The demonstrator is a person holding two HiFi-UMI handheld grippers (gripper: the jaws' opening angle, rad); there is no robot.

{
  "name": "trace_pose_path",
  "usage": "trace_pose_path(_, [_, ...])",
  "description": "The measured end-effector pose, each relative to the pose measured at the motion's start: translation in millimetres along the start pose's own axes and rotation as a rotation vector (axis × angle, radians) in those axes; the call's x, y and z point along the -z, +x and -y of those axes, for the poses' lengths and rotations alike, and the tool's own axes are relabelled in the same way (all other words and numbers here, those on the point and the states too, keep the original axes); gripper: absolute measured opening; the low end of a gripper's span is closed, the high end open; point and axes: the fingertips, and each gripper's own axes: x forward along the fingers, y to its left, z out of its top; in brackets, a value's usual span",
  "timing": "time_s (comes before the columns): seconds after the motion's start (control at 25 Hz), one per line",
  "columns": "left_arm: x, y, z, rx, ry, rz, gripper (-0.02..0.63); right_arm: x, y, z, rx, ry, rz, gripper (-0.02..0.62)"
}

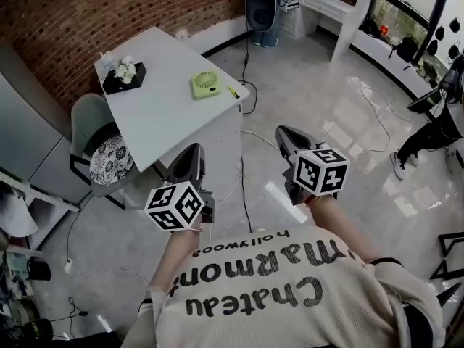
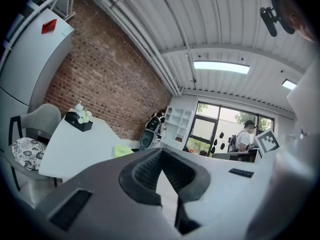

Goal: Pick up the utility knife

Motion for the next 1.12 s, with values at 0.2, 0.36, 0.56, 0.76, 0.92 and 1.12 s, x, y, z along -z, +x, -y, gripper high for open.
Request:
trace_pose_path(0.2, [-8.4, 49.9, -2.6, -0.022, -0.002, 0.011, 0.002, -27.1, 39.7, 31.2, -0.034, -0.015, -0.003, 0.003])
trace_pose_path(0.36, [-4.6, 81.0, -7.3, -0.049, -0.009, 0.01, 0.002, -32.6, 67.0, 55.2, -0.059, -0.016, -0.024, 0.002])
trace_pose_path(0.56, [9.9, 108.6, -20.2, -0.079, -0.028, -0.012, 0.0, -21.5, 95.6, 80.0, -0.07, 0.007, -0.066, 0.003])
trace_pose_path(0.76, [41.2, 120.3, -29.9, -0.117, -0.046, -0.048, 0.002, 13.8, 105.6, 93.4, -0.091, 0.021, -0.147, 0.003])
trace_pose_path(0.92, [73.4, 117.8, -31.6, -0.121, -0.081, -0.107, 0.001, 41.5, 109.6, 100.1, -0.089, 0.049, -0.195, 0.003])
trace_pose_path(1.12, [88.8, 117.7, -54.3, -0.139, -0.106, -0.14, 0.0, 63.3, 123.9, 102.9, -0.071, 0.082, -0.223, 0.003])
